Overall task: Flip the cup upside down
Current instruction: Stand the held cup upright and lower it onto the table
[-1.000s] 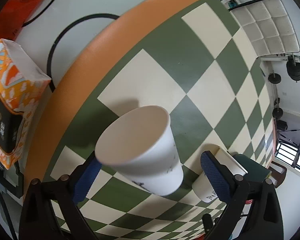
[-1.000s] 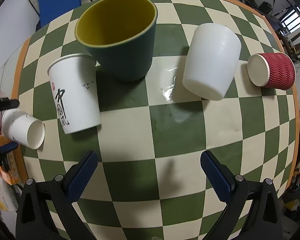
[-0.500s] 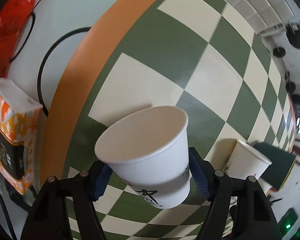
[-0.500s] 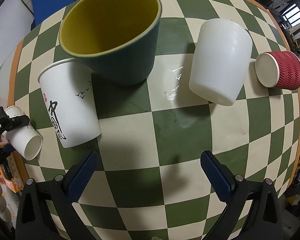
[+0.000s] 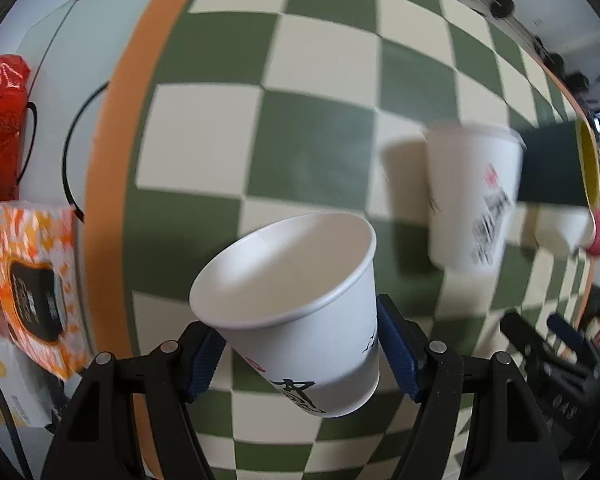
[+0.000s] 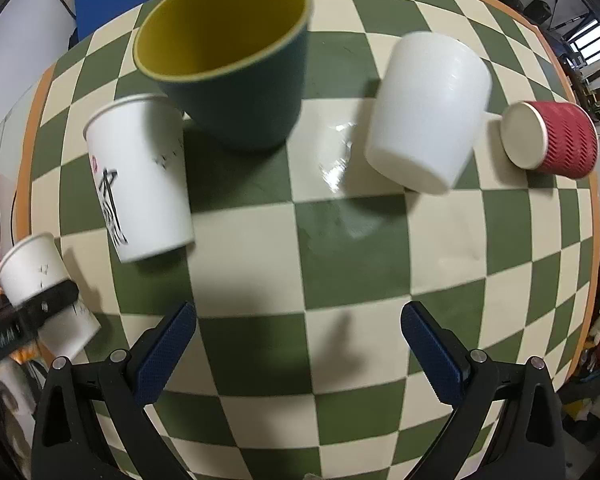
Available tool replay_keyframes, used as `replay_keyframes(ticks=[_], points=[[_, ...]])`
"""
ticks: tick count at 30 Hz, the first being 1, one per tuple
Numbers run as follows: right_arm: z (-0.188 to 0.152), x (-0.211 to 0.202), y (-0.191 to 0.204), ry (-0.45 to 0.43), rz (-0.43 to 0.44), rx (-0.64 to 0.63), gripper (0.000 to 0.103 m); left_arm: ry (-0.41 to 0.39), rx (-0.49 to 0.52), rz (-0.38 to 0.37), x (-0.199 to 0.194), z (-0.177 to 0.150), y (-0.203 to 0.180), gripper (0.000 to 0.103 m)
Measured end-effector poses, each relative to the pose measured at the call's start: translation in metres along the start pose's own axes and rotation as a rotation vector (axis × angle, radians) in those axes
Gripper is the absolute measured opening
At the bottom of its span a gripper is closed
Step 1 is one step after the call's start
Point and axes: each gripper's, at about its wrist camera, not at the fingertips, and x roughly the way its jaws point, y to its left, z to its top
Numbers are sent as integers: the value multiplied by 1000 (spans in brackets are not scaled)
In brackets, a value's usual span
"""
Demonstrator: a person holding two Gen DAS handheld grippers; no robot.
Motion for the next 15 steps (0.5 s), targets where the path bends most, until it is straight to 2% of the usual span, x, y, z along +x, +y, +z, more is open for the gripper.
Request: replay_keyframes(ticks=[9, 15], points=[[-44, -9, -35, 6, -29, 13, 103, 48, 111, -36, 4, -63, -28, 69], [-88, -6, -53, 10, -43, 26, 103, 67, 155, -31, 8, -91, -76, 69]])
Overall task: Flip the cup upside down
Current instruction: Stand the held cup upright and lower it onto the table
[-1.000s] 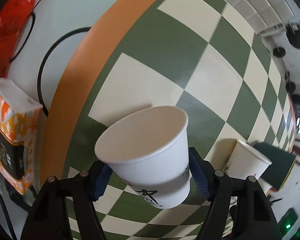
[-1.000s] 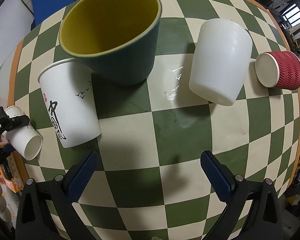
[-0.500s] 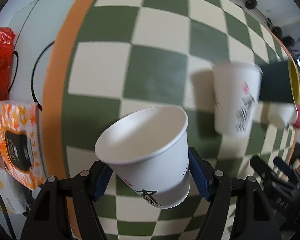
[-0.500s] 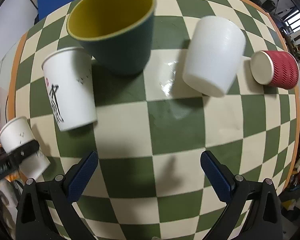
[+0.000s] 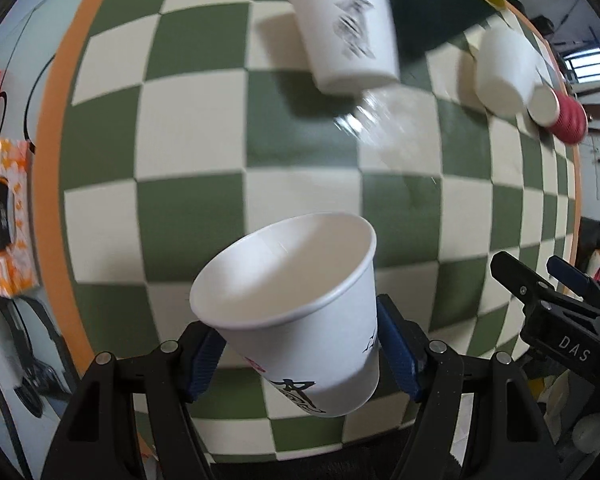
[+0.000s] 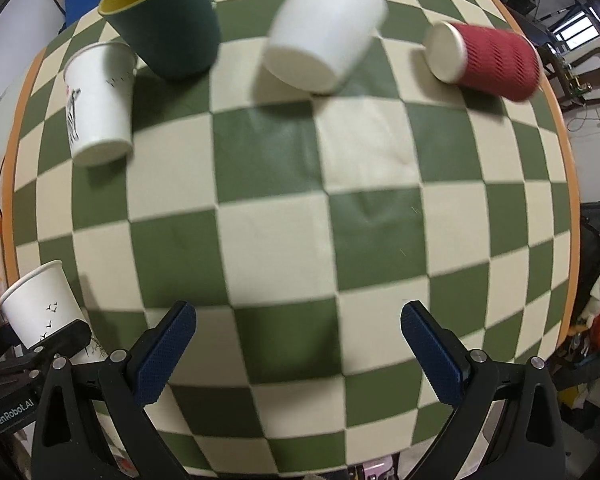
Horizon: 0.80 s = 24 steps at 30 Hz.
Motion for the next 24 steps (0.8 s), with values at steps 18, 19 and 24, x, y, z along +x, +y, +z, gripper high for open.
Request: replay_keyframes(ticks=[18, 19, 24], points=[[-77, 28, -113, 64, 22, -2, 103, 86, 76, 6, 68, -41, -136, 69], [-78, 30, -119, 68, 24, 1, 103, 95, 77, 1, 73, -42, -143, 69], [-82, 44, -153, 81, 25, 12, 103, 128, 104, 13, 94, -44, -173, 69]])
